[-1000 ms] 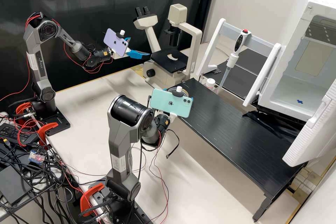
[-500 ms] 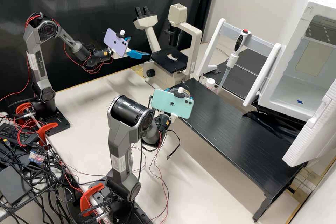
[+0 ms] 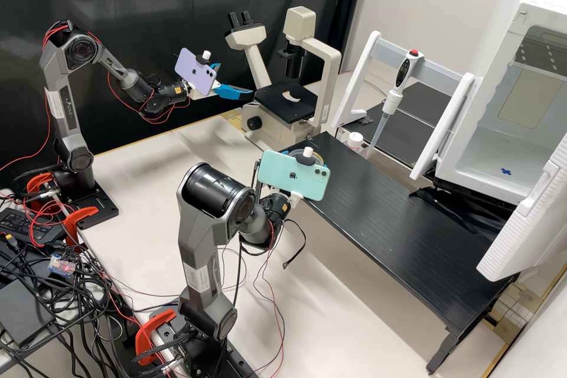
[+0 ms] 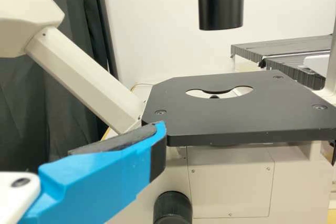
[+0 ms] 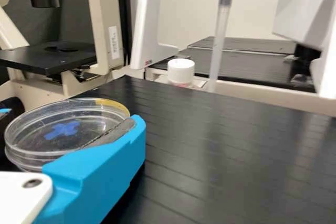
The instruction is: Move the petri dish to the incubator
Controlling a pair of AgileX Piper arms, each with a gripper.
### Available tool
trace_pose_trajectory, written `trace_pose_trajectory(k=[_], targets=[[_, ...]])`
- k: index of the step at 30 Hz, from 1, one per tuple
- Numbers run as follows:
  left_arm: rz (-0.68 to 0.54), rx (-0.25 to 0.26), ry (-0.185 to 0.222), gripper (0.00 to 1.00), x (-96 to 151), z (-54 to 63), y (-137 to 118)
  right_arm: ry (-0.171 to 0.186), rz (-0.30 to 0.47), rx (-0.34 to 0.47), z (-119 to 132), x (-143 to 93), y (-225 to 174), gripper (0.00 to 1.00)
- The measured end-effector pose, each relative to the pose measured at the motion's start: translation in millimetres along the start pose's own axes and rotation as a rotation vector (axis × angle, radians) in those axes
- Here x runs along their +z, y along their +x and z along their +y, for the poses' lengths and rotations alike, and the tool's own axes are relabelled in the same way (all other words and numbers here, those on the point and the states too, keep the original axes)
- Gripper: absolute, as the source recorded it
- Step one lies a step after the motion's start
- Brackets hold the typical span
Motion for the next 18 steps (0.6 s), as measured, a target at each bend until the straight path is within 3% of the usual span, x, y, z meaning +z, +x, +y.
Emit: trace_pose_trajectory(k=[8,14,18], targets=[[0.0,0.0,0.0,1.0,0,0.0,0,0.05,-0.061,0.138,45,29,-17,0.0],[0.0,0.0,0.0,1.0,0,0.0,0,0.088,-0.13,0.312,99,63,-24,0.0],[0.0,0.0,0.0,1.0,0,0.0,0,0.092,-0.157,0.41,134,83,-22,0.0]])
